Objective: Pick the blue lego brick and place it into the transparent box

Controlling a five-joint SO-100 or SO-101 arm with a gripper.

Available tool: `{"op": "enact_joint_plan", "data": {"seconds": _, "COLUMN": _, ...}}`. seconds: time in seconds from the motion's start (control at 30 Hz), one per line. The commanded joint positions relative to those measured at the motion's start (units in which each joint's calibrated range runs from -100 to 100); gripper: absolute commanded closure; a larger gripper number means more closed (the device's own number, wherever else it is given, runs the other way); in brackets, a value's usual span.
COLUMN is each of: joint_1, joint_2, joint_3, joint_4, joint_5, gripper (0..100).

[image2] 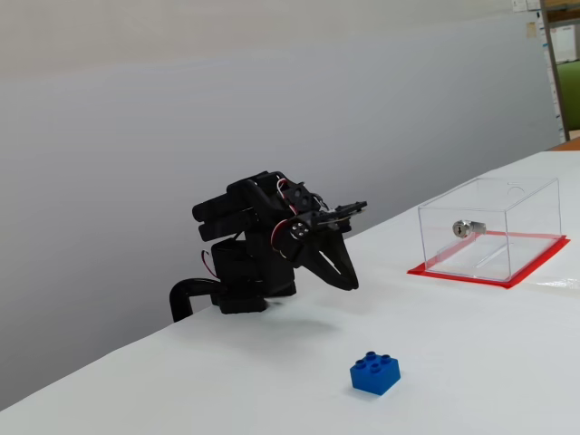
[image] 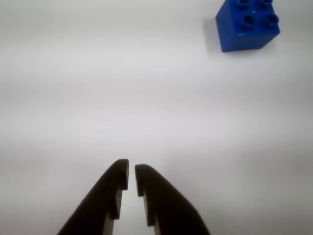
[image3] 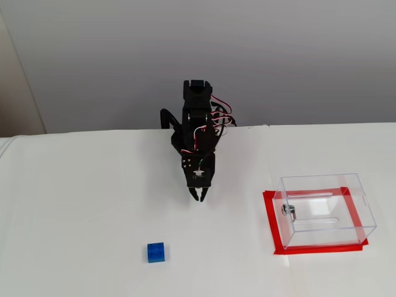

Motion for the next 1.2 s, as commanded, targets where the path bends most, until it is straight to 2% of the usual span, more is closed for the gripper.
{"op": "enact_joint_plan", "data": {"seconds": 0.0, "joint_1": 9.1, "joint_2": -0.1, "joint_3": -3.9, "joint_4": 1.7, "joint_5": -0.1, "gripper": 99}}
{"op": "enact_joint_plan", "data": {"seconds": 0.33, "joint_1": 20.0, "joint_2": -0.7, "joint_3": -3.9, "joint_4": 0.9, "joint_5": -0.5, "gripper": 99}}
{"op": "enact_joint_plan", "data": {"seconds": 0.53, "joint_1": 29.7, "joint_2": -0.8, "joint_3": -4.1, "joint_4": 0.9, "joint_5": -0.2, "gripper": 99}}
{"op": "enact_joint_plan", "data": {"seconds": 1.0, "joint_1": 28.5, "joint_2": 0.9, "joint_3": -5.6, "joint_4": -1.8, "joint_5": -0.2, "gripper": 99}}
{"op": "enact_joint_plan", "data": {"seconds": 1.17, "joint_1": 26.1, "joint_2": 10.7, "joint_3": -12.2, "joint_4": -4.6, "joint_5": -0.2, "gripper": 99}}
